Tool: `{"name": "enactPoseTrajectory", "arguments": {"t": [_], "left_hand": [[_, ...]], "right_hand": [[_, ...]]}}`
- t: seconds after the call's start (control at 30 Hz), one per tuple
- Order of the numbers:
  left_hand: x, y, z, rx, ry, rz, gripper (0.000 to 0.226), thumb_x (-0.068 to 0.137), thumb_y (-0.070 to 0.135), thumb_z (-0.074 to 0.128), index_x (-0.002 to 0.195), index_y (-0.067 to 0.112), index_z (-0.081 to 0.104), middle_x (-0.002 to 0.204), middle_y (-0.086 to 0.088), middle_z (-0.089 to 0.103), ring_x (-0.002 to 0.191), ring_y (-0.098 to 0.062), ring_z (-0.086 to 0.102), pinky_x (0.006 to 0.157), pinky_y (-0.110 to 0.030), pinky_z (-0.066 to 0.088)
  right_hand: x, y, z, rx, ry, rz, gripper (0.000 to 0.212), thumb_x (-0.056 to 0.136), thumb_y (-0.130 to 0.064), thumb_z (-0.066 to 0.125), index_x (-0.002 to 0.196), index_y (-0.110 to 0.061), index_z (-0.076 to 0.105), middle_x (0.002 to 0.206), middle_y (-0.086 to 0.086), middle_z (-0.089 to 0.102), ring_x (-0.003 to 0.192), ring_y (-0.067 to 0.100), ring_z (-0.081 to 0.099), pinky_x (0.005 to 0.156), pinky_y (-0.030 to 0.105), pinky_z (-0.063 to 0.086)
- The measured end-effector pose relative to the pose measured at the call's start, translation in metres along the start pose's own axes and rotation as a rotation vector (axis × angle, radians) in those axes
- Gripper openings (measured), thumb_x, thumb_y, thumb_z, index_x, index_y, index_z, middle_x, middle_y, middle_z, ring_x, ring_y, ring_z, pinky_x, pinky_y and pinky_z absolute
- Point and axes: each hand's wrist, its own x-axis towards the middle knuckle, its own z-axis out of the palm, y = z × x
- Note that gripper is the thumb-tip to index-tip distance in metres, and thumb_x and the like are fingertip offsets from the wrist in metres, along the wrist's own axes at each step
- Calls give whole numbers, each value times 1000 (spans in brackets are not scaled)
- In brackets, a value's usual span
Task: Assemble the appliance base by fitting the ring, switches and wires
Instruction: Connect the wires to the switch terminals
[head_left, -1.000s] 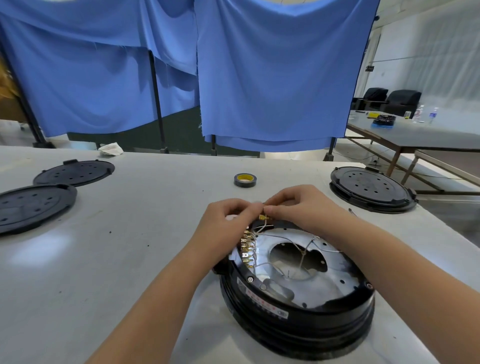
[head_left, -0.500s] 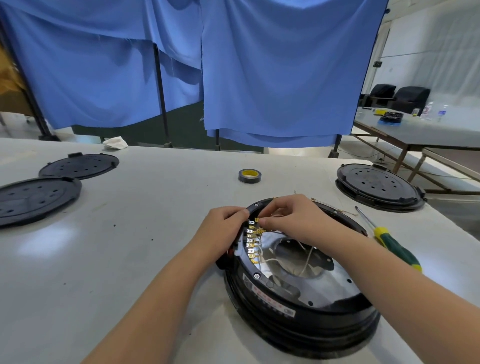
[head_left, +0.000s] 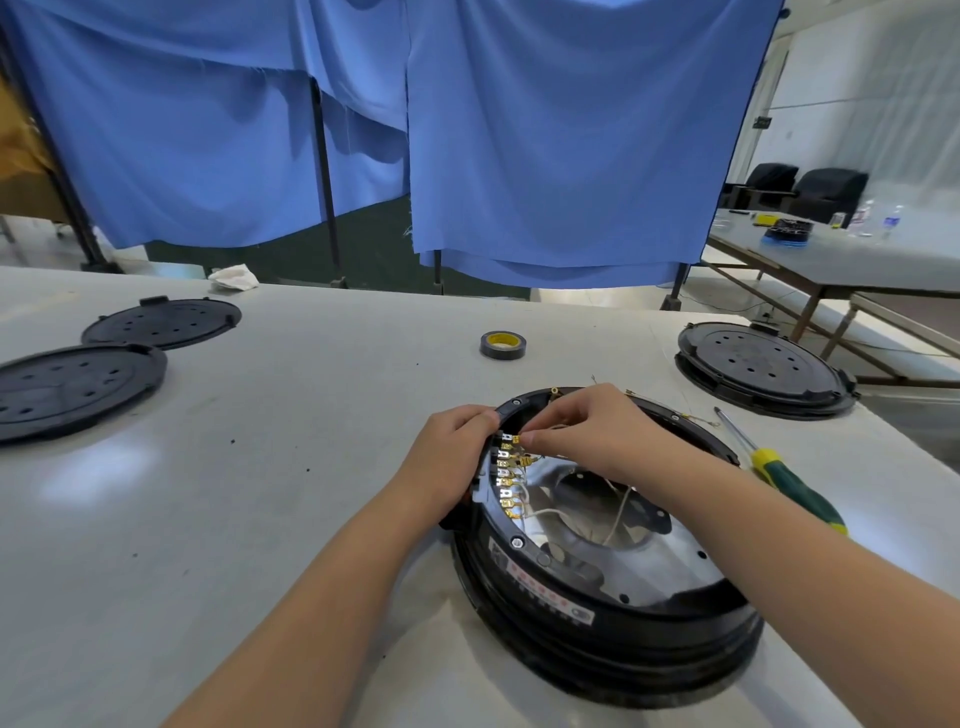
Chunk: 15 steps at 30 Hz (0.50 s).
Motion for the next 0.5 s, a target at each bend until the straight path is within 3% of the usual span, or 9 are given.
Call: {"name": "enactPoseTrajectory", "arguments": {"t": [0.17,0.37,0.5], "left_hand": [[1,-1,0,10,1,-6,28,96,15,47,78,5,66,73,-6,62,69,-16,55,65,-28,41],[3,-3,0,25,-2,12,32,96,14,46,67,12,59,64,0,56,63,-13,50,62,-29,38],[4,-4,0,24,-2,6,35,95,14,46,63,15,58,60,5,56,60,-10,50,61,-28,38]], "right_hand": [[1,0,0,10,1,50,8,80,-23,76,73,-27,73,48,-19,62,49,-11,55,44,4,38],[1,-2,1,31,16,90,10,79,-26,77,70,-29,74,61,-14,68,66,0,61,57,13,42],[0,-2,2,26,20,96,9,79,-25,77,71,-29,74,64,-13,69,66,-2,61,52,7,42]]}}
